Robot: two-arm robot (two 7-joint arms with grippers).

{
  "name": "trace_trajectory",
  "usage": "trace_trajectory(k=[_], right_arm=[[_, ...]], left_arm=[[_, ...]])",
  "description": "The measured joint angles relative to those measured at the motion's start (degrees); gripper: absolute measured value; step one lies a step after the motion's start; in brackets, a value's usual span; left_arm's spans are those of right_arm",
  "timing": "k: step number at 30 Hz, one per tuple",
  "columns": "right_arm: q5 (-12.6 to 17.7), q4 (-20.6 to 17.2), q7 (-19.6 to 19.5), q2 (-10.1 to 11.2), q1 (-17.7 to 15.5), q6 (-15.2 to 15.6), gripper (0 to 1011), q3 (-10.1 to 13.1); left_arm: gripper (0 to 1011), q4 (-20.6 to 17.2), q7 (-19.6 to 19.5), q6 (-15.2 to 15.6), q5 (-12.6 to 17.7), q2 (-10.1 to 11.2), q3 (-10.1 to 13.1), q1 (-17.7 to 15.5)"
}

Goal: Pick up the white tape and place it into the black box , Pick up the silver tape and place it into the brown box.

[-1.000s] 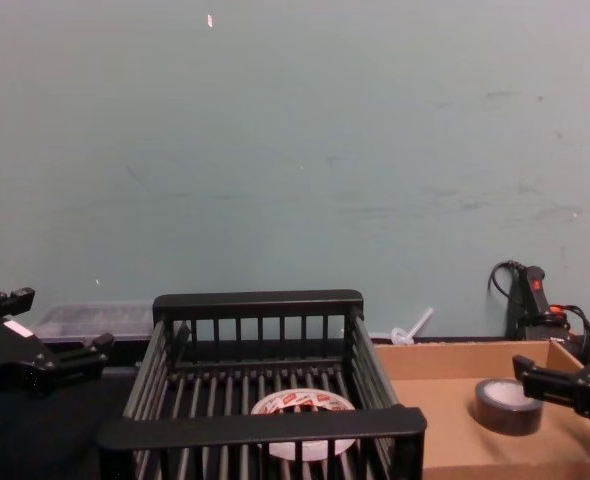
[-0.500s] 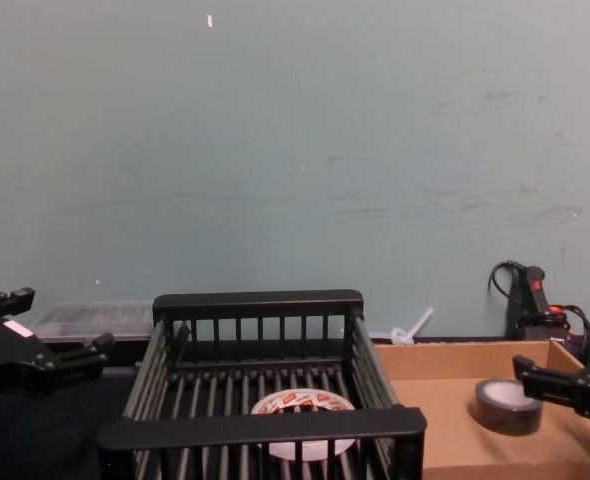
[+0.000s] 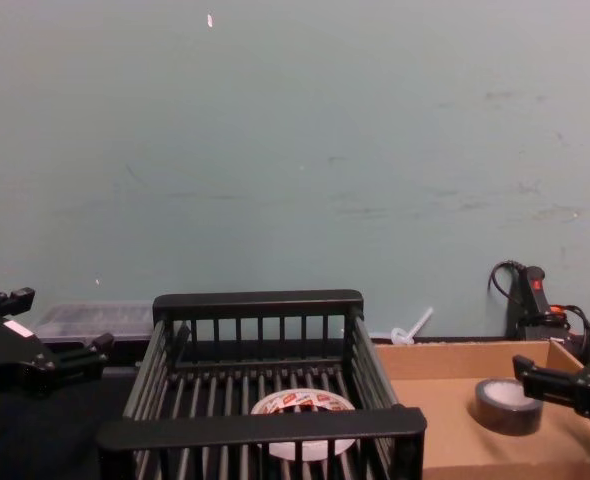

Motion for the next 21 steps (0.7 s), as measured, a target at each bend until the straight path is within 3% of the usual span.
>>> trace_trajectory(k=[21], right_arm=[[0.00, 0.00, 0.00, 0.00, 0.00, 0.00, 1002, 0.00]], left_arm=[[1001, 0.00, 0.00, 0.00, 0.00, 0.00, 0.00, 0.00]])
